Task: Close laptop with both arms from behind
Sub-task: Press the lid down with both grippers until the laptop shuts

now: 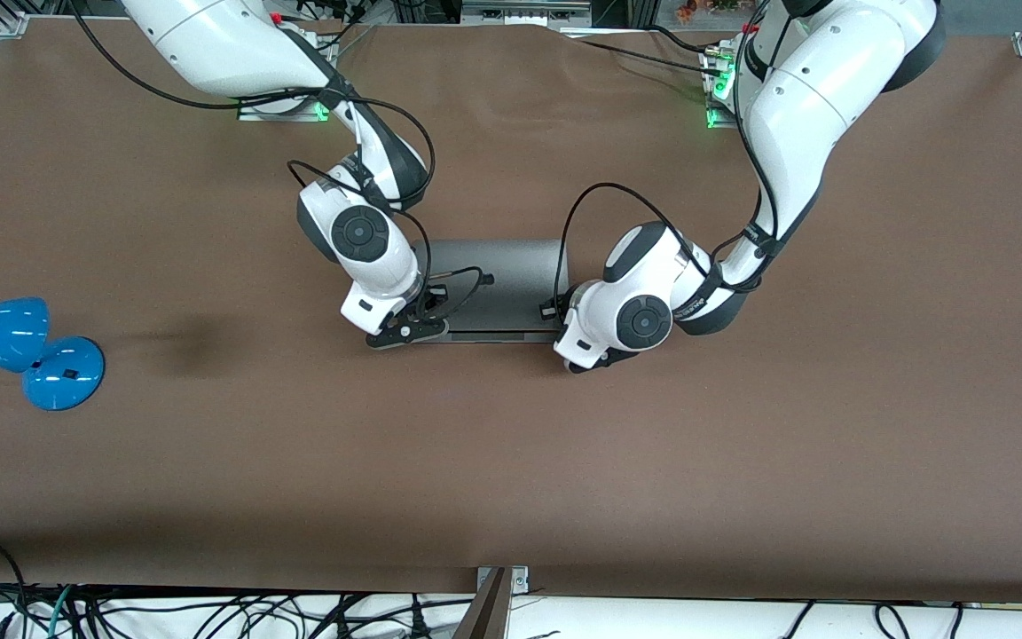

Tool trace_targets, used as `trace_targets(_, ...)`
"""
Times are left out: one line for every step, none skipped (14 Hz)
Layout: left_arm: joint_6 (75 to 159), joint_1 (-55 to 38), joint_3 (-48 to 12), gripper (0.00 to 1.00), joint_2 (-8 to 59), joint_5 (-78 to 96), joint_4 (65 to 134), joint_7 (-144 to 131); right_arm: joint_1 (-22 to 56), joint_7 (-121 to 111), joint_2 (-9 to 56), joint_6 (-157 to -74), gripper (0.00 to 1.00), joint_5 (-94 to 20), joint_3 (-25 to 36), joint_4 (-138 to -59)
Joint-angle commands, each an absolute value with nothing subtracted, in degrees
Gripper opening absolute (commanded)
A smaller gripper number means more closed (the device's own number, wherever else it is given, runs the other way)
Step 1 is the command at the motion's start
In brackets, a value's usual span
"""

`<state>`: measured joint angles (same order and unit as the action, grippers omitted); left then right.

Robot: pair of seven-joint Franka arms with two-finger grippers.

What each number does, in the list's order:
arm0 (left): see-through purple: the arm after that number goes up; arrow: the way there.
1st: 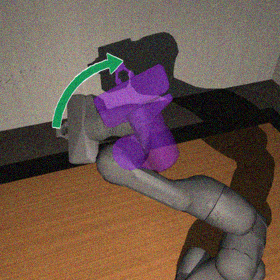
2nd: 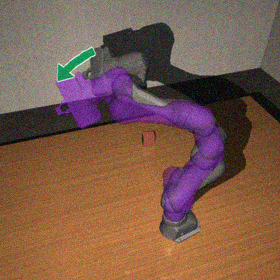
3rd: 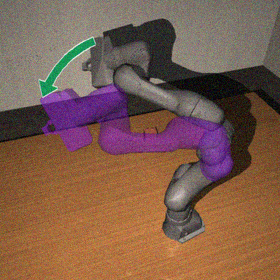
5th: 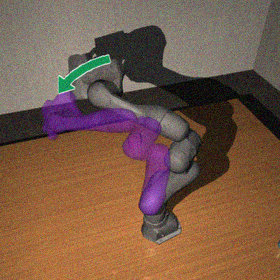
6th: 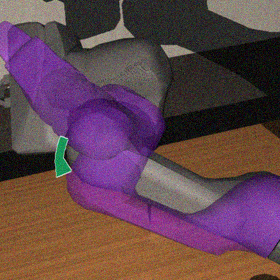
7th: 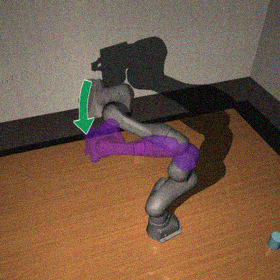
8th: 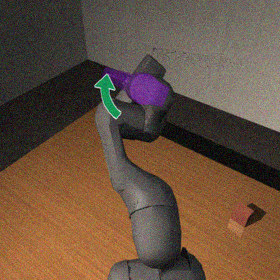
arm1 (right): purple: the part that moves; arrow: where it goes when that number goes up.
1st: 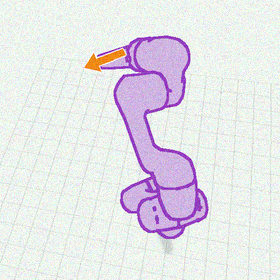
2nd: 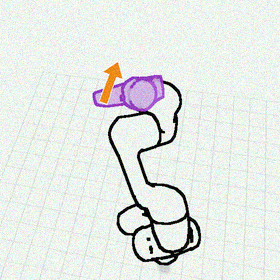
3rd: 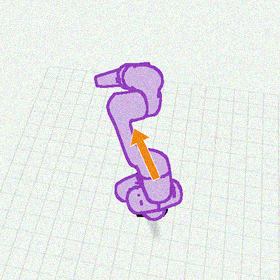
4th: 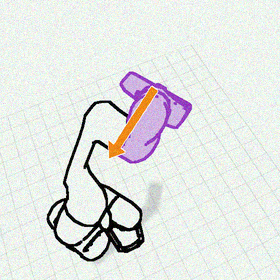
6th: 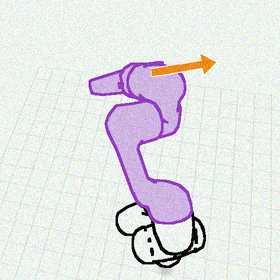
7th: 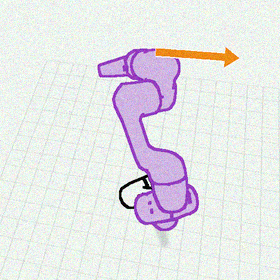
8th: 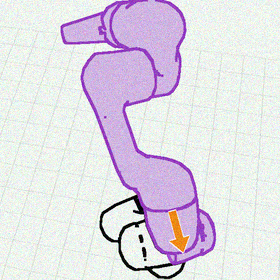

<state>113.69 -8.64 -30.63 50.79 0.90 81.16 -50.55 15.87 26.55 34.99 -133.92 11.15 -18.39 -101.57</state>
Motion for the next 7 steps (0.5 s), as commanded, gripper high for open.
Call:
trace_targets(113.82,-10.99,-29.0,0.0,53.0,-0.97,77.96,-51.33,15.91,26.63,37.09,-135.52,0.0,12.83,-18.19,-100.11)
trace_targets(114.51,-10.99,-28.92,0.0,53.43,-0.97,78.05,-51.33,15.91,26.63,37.79,-136.14,0.0,13.44,-17.85,-100.11)
trace_targets(115.22,-10.99,-28.83,0.0,53.61,-0.97,78.05,-51.33,15.91,26.63,38.4,-136.66,0.0,13.62,-17.84,-100.02)
trace_targets(115.66,-10.99,-28.83,0.0,53.96,-0.97,78.05,-51.33,15.91,26.63,39.1,-137.28,0.0,13.8,-17.84,-100.02)
trace_targets(115.75,-10.99,-28.83,0.0,54.05,-1.84,78.05,-51.33,15.91,26.63,39.46,-137.81,0.0,13.8,-17.84,-99.76)
trace_targets(115.75,-10.99,-28.92,0.0,54.23,-2.8,78.05,-51.42,15.91,26.63,39.9,-138.07,0.0,13.8,-17.84,-99.67)
trace_targets(115.93,-10.99,-28.83,0.0,54.58,-2.9,78.05,-51.42,15.91,26.63,40.25,-138.16,0.0,13.89,-17.84,-99.58)
